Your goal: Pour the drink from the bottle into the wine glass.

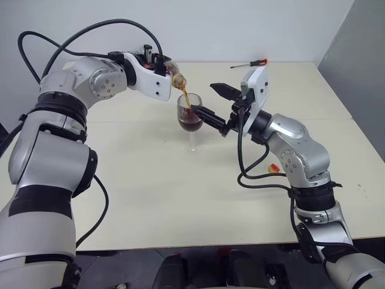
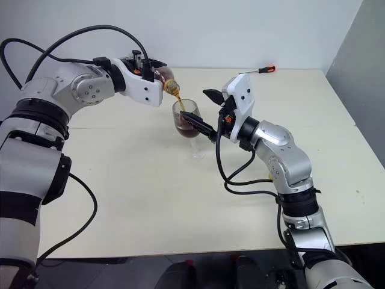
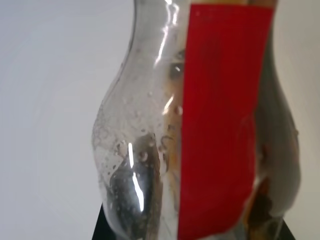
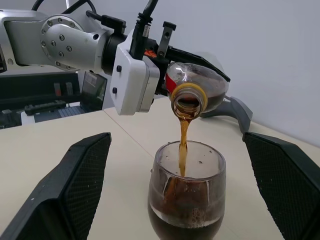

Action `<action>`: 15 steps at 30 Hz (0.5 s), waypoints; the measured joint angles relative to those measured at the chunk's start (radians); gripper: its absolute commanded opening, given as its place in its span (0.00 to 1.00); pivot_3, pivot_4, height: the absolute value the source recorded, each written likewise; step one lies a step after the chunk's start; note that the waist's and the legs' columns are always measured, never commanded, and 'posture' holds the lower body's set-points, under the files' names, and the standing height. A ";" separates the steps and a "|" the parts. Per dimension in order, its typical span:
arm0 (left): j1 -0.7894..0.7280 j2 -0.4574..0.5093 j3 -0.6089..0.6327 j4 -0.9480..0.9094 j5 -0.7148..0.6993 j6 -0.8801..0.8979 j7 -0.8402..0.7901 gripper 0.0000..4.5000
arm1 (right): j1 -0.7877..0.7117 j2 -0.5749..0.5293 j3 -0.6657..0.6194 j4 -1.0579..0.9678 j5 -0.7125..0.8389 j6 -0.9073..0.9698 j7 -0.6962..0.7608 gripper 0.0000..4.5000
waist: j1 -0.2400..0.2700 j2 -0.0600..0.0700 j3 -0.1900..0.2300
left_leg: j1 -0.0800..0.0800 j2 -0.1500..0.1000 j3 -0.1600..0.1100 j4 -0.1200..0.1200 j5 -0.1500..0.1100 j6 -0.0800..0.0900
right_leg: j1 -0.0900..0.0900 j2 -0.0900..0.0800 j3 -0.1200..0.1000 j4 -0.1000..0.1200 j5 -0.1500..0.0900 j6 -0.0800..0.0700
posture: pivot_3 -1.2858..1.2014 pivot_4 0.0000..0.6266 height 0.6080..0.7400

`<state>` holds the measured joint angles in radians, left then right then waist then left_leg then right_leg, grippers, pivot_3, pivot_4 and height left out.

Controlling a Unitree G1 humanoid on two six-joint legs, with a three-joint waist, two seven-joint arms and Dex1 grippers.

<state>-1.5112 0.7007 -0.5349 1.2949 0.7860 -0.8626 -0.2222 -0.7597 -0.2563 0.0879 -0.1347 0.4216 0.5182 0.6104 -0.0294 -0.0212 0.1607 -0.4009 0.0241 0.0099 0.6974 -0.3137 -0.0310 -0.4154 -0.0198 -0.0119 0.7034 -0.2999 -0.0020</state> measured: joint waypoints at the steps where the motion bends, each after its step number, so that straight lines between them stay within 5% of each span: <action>1: -0.002 0.000 0.000 0.000 0.000 0.001 0.004 0.22 | 0.000 -0.001 0.000 0.000 0.000 0.000 0.000 1.00 | 0.000 0.000 0.000 | 0.000 0.000 0.000 0.000 0.000 0.000 | 0.000 0.000 0.000 0.000 0.000 0.000 | 0.52 0.24 1.00; 15: 0.001 -0.008 0.023 0.013 -0.044 0.010 -0.035 0.22 | 0.000 -0.006 0.000 0.000 -0.003 0.000 -0.001 1.00 | 0.000 0.000 0.000 | 0.000 0.000 0.001 0.000 0.000 0.000 | -0.001 0.000 0.000 0.000 0.000 0.000 | 0.52 0.24 1.00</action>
<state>-1.5101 0.6931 -0.5115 1.3076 0.7417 -0.8528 -0.2568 -0.7597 -0.2628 0.0876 -0.1345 0.4186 0.5182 0.6098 -0.0298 -0.0212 0.1606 -0.4008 0.0241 0.0107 0.6975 -0.3137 -0.0311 -0.4159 -0.0198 -0.0119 0.7039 -0.2999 -0.0020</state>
